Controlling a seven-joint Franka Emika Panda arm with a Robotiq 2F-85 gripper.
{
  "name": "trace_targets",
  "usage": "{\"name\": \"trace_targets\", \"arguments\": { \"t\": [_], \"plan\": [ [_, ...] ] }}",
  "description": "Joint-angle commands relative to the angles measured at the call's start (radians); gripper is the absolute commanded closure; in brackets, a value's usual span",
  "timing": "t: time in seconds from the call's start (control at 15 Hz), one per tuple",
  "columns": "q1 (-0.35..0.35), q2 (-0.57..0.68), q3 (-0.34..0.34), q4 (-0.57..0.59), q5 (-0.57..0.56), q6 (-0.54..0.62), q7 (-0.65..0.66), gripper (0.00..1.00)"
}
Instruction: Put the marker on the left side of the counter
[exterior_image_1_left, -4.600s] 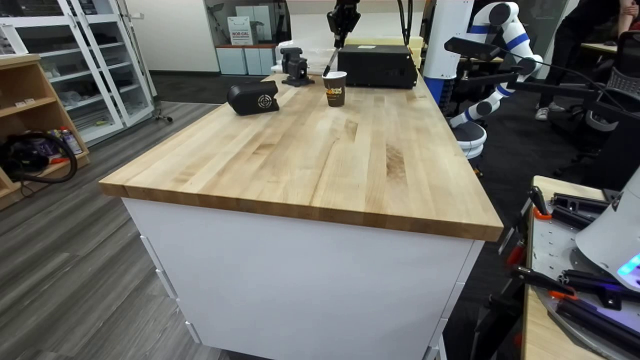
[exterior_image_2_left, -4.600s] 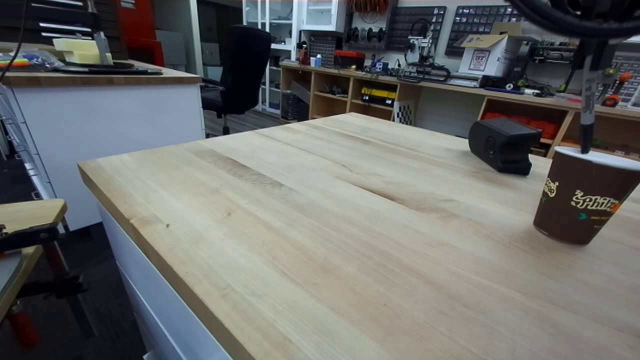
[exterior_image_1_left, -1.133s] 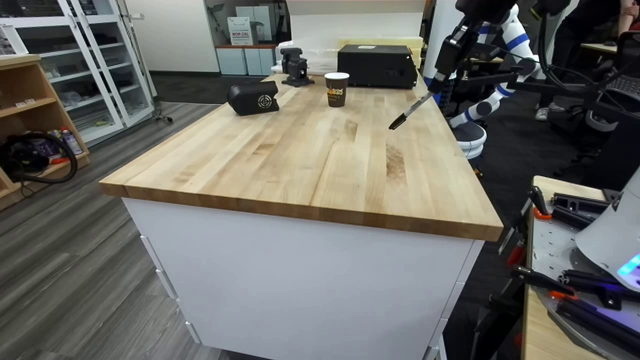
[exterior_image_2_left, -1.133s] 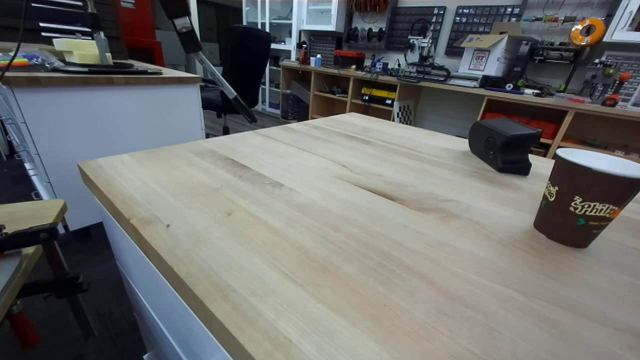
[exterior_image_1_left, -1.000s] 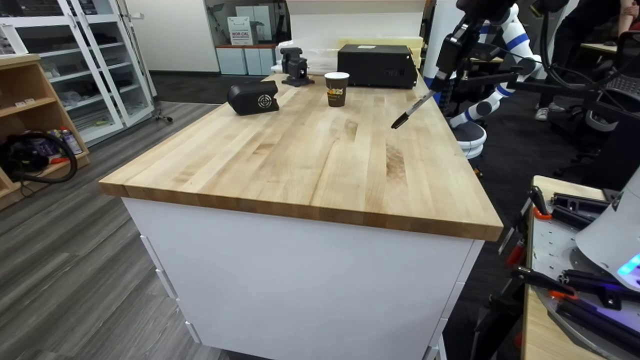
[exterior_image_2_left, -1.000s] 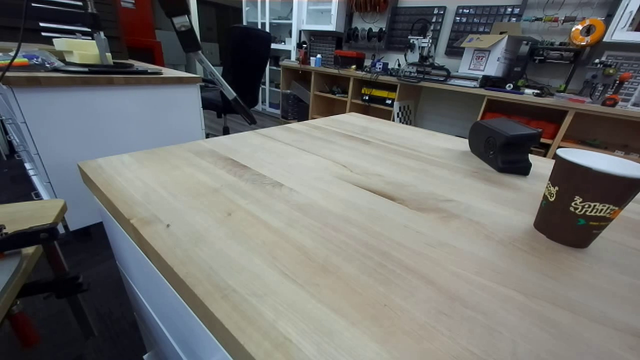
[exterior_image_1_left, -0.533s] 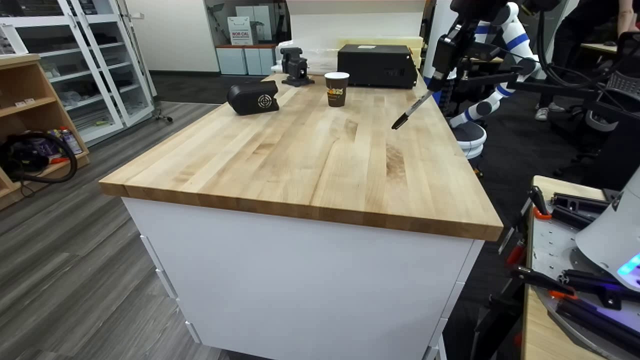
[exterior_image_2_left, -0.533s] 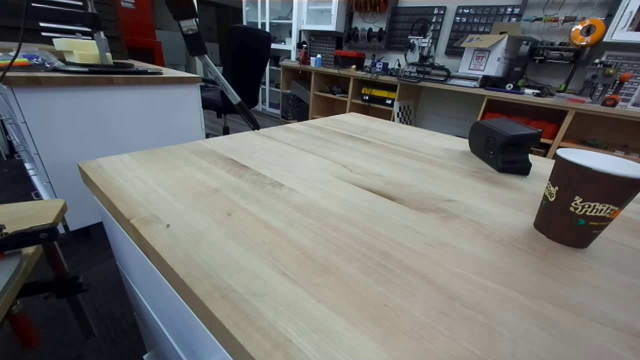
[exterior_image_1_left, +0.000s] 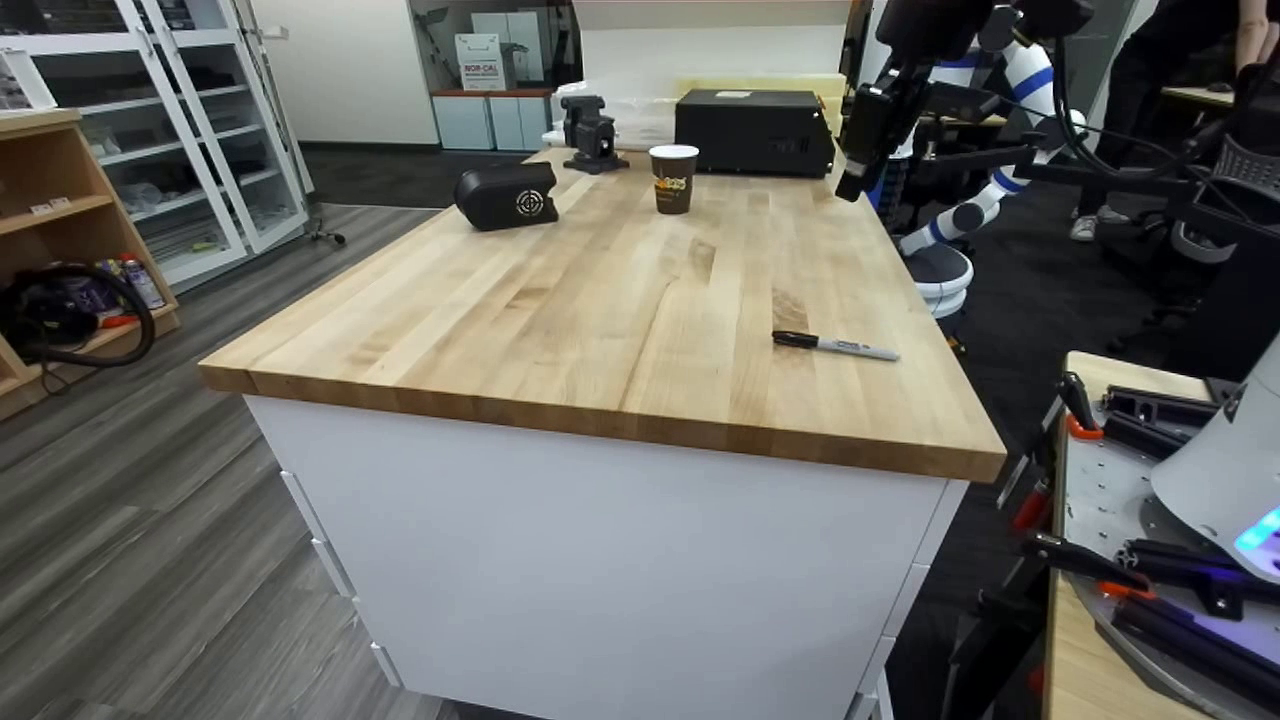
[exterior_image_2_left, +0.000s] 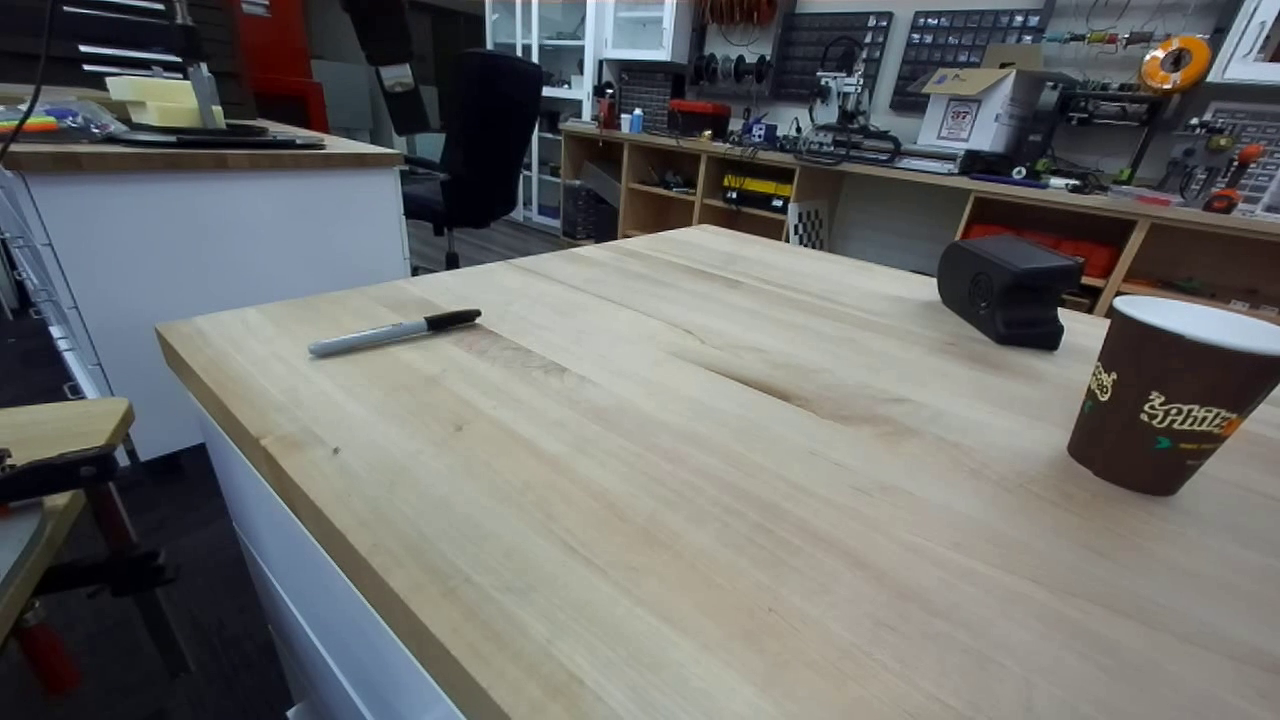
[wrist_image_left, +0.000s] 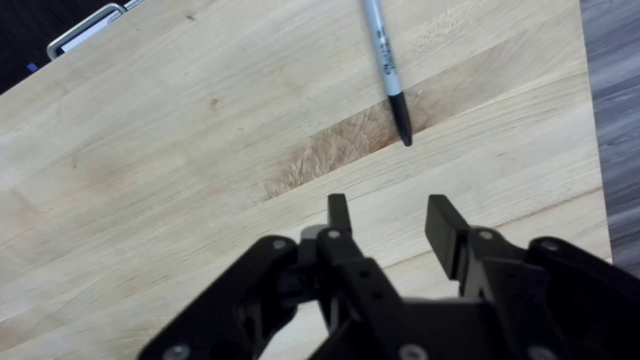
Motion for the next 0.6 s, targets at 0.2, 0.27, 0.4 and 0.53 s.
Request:
{"name": "trace_targets", "arguments": {
  "t": [0.2,0.27,0.4,0.53],
  "plan": [
    [-0.018,0.000,0.036,0.010,-0.012,0.038,0.045,0.05],
    [-0.021,-0.006,0.045,0.007,-0.020,0.058,0.051,0.01],
    [-0.034,-0.015,0.065,-0.004,-0.046,0.110,0.070,0.00],
    [-0.055,-0.025,0.086,-0.013,-0.080,0.149,0.092,0.00]
  ]
}}
